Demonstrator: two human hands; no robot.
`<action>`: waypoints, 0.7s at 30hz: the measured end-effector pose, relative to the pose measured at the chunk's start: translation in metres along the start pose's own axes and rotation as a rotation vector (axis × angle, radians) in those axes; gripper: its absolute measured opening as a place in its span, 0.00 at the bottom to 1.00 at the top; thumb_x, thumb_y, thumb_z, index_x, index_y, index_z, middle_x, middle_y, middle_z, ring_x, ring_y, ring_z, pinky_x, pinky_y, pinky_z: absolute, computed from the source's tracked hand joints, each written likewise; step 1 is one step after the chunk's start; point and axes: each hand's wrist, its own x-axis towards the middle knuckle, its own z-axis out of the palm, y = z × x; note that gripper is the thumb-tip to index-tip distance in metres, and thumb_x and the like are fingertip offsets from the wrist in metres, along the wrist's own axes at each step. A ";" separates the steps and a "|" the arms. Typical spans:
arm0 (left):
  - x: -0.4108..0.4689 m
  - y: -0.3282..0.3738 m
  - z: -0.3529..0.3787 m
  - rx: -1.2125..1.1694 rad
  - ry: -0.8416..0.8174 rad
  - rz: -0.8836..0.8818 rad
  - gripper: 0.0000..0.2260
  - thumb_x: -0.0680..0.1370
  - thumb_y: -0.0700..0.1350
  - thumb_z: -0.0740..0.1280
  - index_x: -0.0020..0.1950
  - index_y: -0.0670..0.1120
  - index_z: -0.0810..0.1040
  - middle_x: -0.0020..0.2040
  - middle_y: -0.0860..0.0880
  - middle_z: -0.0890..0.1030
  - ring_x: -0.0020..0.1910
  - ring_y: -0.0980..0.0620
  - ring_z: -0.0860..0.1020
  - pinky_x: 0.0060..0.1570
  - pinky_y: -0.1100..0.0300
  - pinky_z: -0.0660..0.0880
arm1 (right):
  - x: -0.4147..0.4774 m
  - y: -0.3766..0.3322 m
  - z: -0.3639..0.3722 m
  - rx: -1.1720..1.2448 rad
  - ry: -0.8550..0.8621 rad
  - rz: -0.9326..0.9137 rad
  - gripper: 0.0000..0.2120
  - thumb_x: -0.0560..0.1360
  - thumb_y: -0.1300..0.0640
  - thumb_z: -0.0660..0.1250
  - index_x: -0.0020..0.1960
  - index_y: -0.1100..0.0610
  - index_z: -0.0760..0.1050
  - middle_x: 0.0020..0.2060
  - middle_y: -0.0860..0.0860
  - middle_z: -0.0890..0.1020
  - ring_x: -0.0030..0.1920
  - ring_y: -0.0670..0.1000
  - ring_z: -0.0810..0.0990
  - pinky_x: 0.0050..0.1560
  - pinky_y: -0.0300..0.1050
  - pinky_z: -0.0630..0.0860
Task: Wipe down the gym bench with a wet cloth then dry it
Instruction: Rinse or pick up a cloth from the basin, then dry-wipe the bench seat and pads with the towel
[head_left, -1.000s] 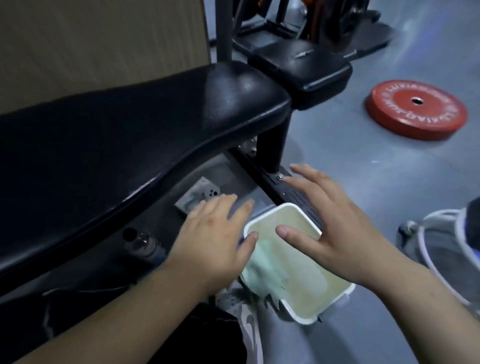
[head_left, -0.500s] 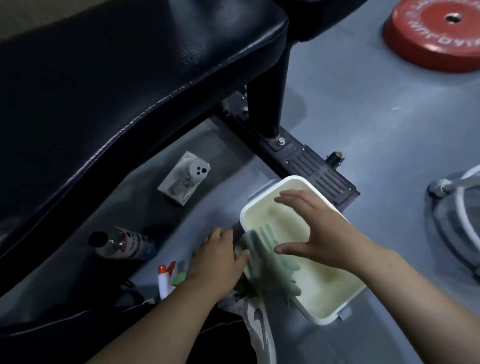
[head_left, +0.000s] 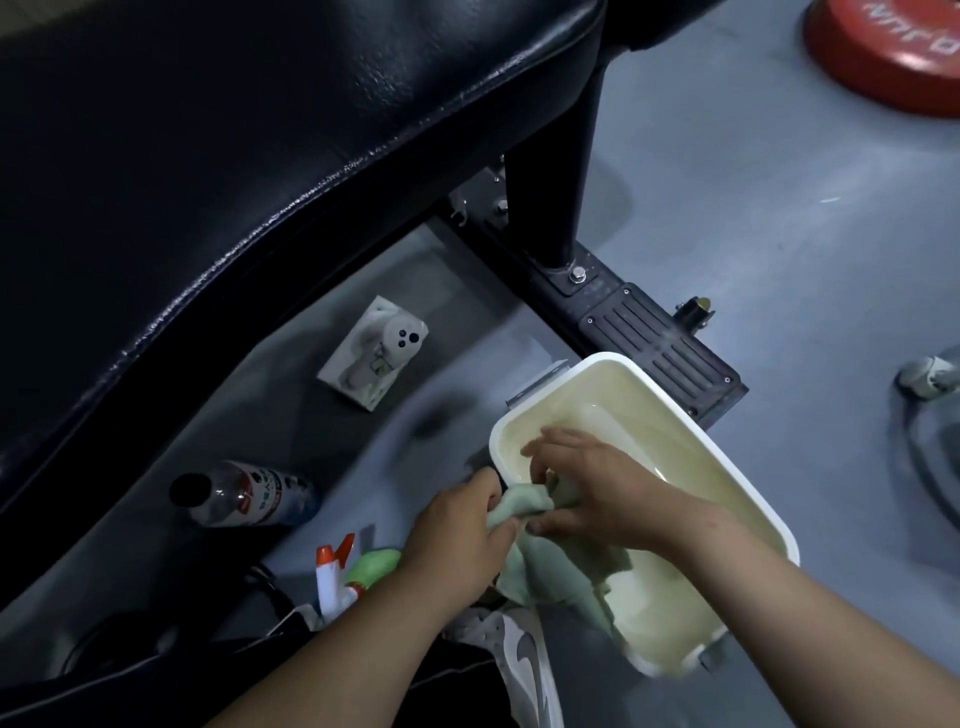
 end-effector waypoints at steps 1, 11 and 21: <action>-0.002 0.003 -0.004 -0.018 -0.017 0.013 0.14 0.76 0.49 0.67 0.39 0.52 0.62 0.34 0.53 0.70 0.36 0.51 0.70 0.33 0.55 0.63 | -0.002 -0.005 -0.003 0.015 0.019 0.020 0.19 0.66 0.42 0.77 0.48 0.48 0.73 0.51 0.46 0.79 0.53 0.45 0.76 0.52 0.42 0.73; -0.036 0.048 -0.102 -0.136 0.038 0.110 0.13 0.72 0.54 0.72 0.43 0.53 0.68 0.35 0.50 0.78 0.34 0.54 0.75 0.37 0.53 0.73 | -0.070 -0.066 -0.071 0.438 0.283 -0.032 0.16 0.70 0.61 0.73 0.51 0.50 0.71 0.42 0.49 0.79 0.43 0.53 0.78 0.48 0.52 0.78; -0.090 0.101 -0.193 -0.631 0.430 0.187 0.15 0.68 0.49 0.77 0.41 0.51 0.70 0.32 0.50 0.75 0.30 0.53 0.71 0.31 0.52 0.70 | -0.086 -0.156 -0.120 0.897 0.764 -0.278 0.17 0.74 0.73 0.66 0.43 0.55 0.63 0.32 0.46 0.70 0.29 0.45 0.69 0.30 0.36 0.69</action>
